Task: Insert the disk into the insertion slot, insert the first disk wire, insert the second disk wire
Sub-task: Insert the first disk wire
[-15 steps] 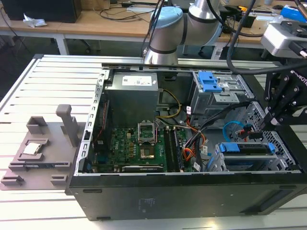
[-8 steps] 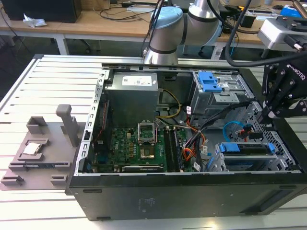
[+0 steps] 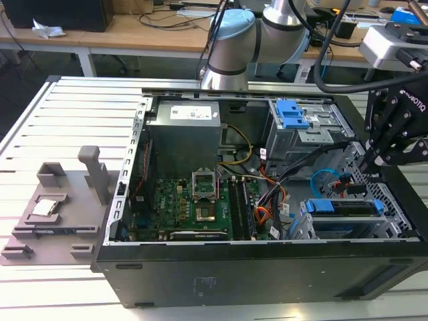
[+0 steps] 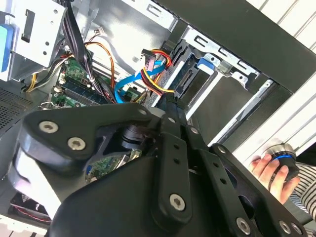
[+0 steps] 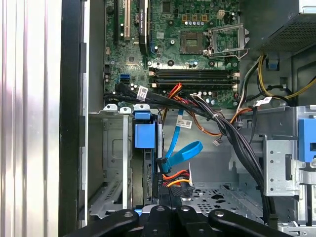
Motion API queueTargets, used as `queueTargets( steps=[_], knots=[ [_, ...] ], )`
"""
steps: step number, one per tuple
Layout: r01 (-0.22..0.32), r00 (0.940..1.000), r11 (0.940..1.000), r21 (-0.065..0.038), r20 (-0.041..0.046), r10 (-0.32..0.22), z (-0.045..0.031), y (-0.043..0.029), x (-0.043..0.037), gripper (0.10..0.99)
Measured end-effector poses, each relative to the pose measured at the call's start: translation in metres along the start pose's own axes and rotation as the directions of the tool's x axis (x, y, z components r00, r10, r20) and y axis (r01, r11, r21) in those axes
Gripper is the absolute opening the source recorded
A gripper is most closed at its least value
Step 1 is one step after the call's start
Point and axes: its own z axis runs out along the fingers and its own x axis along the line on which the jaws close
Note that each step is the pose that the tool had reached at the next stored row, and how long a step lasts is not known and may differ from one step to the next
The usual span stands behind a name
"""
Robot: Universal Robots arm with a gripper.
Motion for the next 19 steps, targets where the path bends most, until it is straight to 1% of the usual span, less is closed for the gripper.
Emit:
queueTargets(
  steps=[3,5,6,9,12,13,14,16,17,19],
  knots=[
    [0.0,1.0,1.0,0.0,0.0,0.0,0.0,0.0,0.0,0.294],
    [0.0,1.0,1.0,0.0,0.0,0.0,0.0,0.0,0.0,0.294],
    [0.0,1.0,1.0,0.0,0.0,0.0,0.0,0.0,0.0,0.361],
    [0.0,1.0,1.0,0.0,0.0,0.0,0.0,0.0,-0.0001,0.361],
    [0.0,1.0,1.0,0.0,0.0,0.0,0.0032,-0.0001,-0.0004,0.361],
    [0.0,1.0,1.0,0.0,0.0,0.0,0.0051,-0.0002,-0.0004,0.361],
    [0.0,1.0,1.0,0.0,-0.0001,0.0,0.0096,-0.0004,-0.0001,0.361],
    [0.0,1.0,1.0,0.0,0.0001,0.0,0.0136,-0.0006,0.0006,0.361],
    [0.0,1.0,1.0,0.0,0.0,0.0,0.0173,-0.0008,0.0022,0.361],
    [0.0,1.0,1.0,0.0,0.0001,0.0,0.0205,-0.001,0.004,0.361]
  ],
)
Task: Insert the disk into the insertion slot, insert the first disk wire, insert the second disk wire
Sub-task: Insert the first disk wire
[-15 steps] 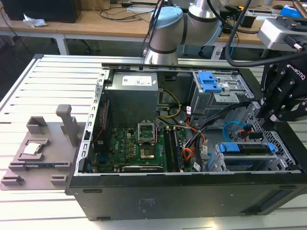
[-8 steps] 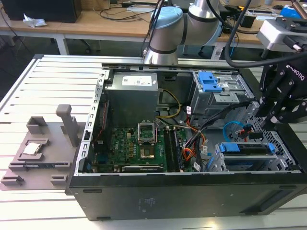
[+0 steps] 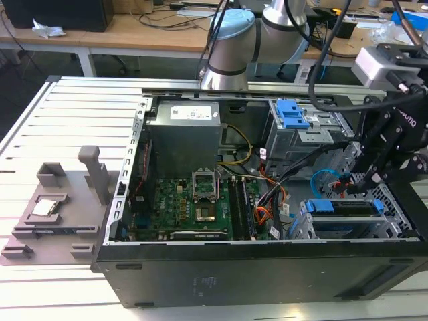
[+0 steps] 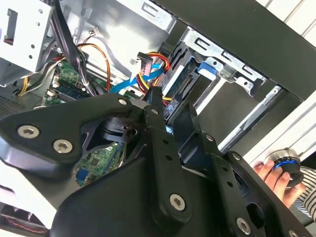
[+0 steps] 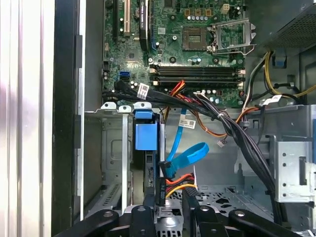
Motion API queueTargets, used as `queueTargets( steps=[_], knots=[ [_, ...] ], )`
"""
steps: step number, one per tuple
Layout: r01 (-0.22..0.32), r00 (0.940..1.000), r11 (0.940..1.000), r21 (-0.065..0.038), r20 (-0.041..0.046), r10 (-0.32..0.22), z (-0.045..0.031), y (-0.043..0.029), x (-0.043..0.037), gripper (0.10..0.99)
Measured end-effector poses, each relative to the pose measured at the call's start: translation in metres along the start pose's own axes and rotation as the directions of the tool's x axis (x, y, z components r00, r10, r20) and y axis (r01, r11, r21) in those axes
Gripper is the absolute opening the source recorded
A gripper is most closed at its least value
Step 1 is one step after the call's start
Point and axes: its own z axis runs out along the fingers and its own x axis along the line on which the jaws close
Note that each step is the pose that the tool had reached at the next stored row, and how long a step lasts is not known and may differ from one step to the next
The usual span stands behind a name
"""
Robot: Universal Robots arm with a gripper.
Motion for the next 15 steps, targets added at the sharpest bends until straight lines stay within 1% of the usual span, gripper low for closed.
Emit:
queueTargets(
  steps=[4,5,8,10,13,14,15],
  knots=[
    [0.0,1.0,1.0,0.0,-0.001,0.0,0.0071,0.0002,0.0018,0.361],
    [-0.001,1.0,1.0,0.0,-0.0027,0.001,0.0085,0.0009,0.0023,0.361],
    [-0.001,1.0,1.0,0.0,-0.0072,0.001,0.0106,0.0032,0.0031,0.361],
    [0.0,0.9999,1.0,0.0,-0.0107,0.0,0.0117,0.0034,0.0043,0.361],
    [-0.001,0.9999,1.0,0.0,-0.0128,0.001,0.0117,0.0035,0.0047,0.361],
    [-0.001,0.9999,1.0,0.0,-0.0132,0.001,0.0117,0.0035,0.0047,0.349],
    [-0.001,0.9999,1.0,0.0,-0.0137,0.001,0.0117,0.0035,0.0048,0.282]
  ],
)
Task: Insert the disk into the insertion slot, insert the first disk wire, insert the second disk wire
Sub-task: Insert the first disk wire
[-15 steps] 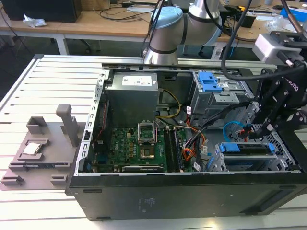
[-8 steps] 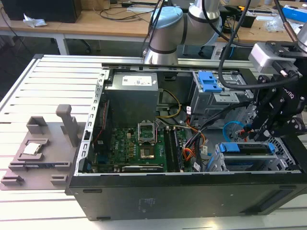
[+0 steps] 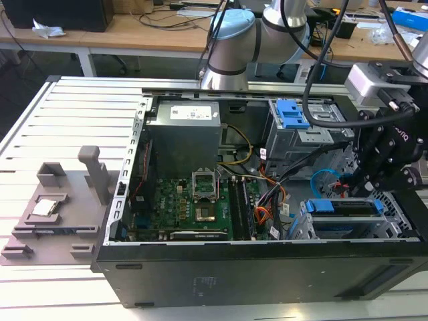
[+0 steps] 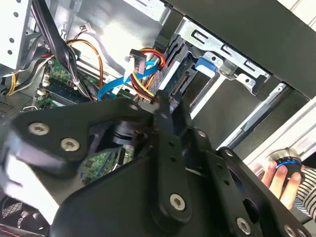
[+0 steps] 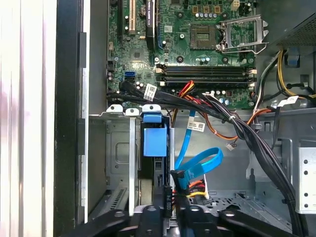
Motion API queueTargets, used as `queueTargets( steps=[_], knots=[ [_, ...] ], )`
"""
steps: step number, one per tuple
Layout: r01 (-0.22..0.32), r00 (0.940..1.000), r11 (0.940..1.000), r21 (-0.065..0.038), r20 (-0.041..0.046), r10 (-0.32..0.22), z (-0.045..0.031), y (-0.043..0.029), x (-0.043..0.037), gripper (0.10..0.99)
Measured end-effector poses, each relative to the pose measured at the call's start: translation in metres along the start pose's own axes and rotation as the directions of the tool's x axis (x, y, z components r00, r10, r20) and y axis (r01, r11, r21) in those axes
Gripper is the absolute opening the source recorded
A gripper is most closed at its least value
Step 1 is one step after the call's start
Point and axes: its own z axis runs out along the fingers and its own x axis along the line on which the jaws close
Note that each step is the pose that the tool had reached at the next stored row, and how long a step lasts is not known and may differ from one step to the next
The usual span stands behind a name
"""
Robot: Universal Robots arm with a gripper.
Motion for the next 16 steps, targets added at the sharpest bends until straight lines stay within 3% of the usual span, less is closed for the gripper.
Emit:
queueTargets(
  steps=[2,8,10,16],
  knots=[
    [0.0,1.0,1.0,0.0,-0.0015,0.0,0.0,0.0,0.0002,0.165],
    [0.0,1.0,1.0,0.0,-0.0041,0.0,0.0006,-0.001,0.0019,0.165],
    [-0.003,1.0,1.0,0.0,-0.0044,0.003,0.0029,-0.0072,0.002,0.165],
    [-0.068,0.9977,0.9977,-0.001,-0.0054,0.068,0.0069,-0.0094,0.002,0.165]
  ],
)
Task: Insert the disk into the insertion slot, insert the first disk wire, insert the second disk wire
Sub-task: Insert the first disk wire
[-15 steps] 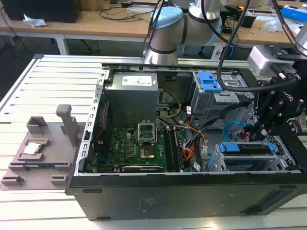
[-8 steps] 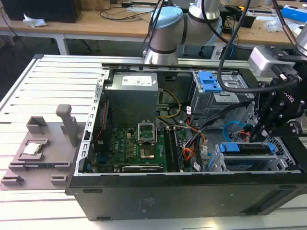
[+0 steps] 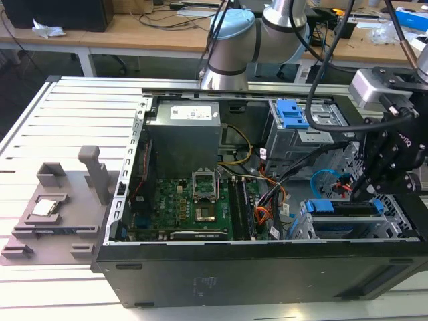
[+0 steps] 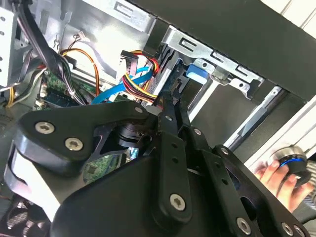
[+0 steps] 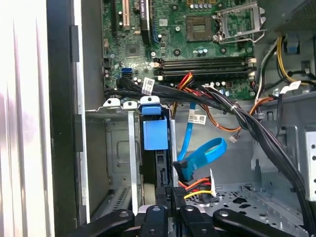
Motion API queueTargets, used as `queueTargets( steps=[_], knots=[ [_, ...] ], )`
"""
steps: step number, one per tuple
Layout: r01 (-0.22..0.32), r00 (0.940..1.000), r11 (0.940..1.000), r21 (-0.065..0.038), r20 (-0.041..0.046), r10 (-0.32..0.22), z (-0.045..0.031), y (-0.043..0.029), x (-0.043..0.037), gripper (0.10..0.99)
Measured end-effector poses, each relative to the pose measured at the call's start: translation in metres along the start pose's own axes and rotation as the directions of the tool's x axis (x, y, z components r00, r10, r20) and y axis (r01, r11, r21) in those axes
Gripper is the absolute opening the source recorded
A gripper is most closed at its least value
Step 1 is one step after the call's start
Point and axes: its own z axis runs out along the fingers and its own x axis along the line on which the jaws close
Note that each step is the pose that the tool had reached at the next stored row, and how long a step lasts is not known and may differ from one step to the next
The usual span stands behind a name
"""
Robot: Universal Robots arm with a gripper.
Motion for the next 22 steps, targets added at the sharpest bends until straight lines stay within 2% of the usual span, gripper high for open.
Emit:
queueTargets(
  steps=[9,22],
  knots=[
    [0.0,1.0,1.0,0.0,-0.0003,0.0,0.0036,-0.0024,0.0021,0.165],
    [0.0,1.0,1.0,-0.001,0.0068,0.0,0.0086,-0.0046,0.0021,0.165]
  ],
)
